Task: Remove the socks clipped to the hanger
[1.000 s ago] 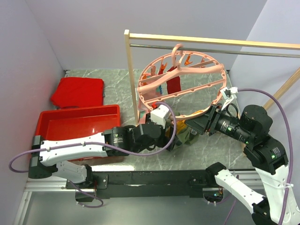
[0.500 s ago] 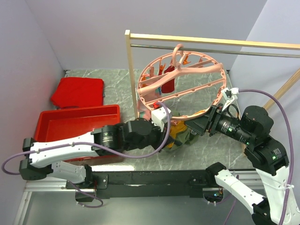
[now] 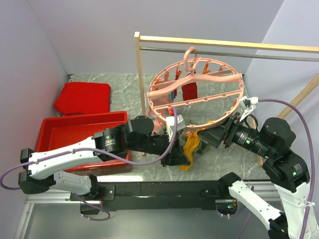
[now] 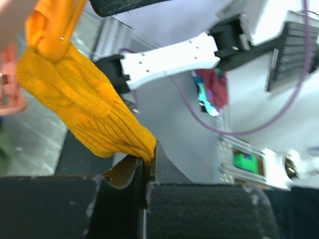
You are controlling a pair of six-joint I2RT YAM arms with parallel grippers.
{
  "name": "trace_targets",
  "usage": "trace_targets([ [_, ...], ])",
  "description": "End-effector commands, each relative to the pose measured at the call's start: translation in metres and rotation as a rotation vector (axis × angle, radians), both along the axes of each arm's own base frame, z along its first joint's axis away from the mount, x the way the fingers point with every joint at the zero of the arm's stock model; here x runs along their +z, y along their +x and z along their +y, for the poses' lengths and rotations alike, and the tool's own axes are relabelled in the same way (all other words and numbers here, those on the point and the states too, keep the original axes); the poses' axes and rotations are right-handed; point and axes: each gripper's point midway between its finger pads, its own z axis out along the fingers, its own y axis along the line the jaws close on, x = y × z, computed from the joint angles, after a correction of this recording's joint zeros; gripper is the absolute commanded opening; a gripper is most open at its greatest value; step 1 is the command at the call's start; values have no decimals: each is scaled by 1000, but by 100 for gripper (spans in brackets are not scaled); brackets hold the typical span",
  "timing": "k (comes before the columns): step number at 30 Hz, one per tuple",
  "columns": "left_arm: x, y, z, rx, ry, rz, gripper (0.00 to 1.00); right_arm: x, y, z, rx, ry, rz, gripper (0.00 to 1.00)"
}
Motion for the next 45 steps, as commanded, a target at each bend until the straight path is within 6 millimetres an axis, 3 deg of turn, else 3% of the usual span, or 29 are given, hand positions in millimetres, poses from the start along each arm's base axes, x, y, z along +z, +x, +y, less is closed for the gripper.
trace_targets([
  [1, 33, -19, 1, -140, -98, 45, 2, 12, 0, 5, 27, 50, -62, 70],
  [16, 32, -21, 2, -140, -103, 75, 3, 10, 3, 7, 31, 53, -78, 50],
  [22, 29, -19, 2, -126, -99, 80, 3, 8, 4, 6, 22, 49, -76, 24],
  [29, 18, -13, 7, -76, -63, 78, 1, 5, 6, 5, 11, 37, -67, 3],
  [38, -16, 7, 34, 77, -5, 118, 1, 3, 11, -1, -42, 21, -58, 0],
  [43, -54, 19, 50, 190, 85, 162, 1, 8, 11, 0, -35, 29, -66, 0],
  [45, -68, 36, 62, 316, 133, 171, 1, 6, 11, 0, -36, 26, -63, 0],
])
